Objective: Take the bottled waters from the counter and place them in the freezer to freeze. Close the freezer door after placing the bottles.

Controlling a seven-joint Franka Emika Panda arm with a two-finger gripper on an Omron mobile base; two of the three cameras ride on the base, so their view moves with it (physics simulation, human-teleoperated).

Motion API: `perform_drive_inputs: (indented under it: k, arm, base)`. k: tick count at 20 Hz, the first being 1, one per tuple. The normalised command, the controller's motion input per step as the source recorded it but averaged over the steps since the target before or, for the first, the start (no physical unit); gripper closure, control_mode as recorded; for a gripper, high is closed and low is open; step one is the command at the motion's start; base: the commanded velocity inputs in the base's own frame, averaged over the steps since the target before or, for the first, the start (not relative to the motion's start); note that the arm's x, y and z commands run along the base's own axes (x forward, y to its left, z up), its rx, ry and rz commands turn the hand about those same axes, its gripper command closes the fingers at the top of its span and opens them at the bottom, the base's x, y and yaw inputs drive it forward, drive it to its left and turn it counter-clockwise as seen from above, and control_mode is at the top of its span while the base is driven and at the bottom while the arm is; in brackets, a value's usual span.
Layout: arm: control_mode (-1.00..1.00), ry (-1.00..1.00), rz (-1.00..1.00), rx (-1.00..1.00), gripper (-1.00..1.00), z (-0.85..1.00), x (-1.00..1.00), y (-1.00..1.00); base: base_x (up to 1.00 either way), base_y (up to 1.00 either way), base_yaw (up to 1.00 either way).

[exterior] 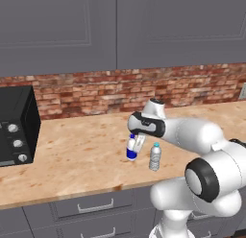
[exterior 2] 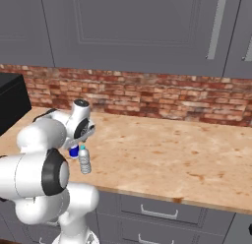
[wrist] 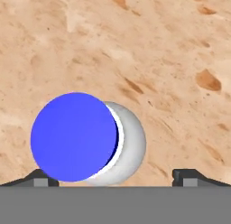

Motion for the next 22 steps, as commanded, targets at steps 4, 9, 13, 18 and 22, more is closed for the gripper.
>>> perform_drive_inputs:
  k: [4,9,13,18,22]
  arm:
    - [-1.0,0.0,0.15,0.0,-1.0,-0.08,0.0,0.05]
    - [-1.0,0.0,0.08,0.0,-1.0,-0.02,0.0,0.01]
    - [-1.0,0.0,0.0,0.0,-1.0,0.0,0.0,0.0]
    - [-1.0,0.0,0.02,0.04,-1.0,0.0,0.0,0.08]
    - [-1.0,0.0,0.07,0.1,-1.0,0.0,0.0,0.03]
  base:
    - [0.0,0.0,0.0]
    - [0.0,0.0,0.0]
    - [0.0,0.0,0.0]
    - [0.0,0.0,0.0]
    - [0.0,0.0,0.0]
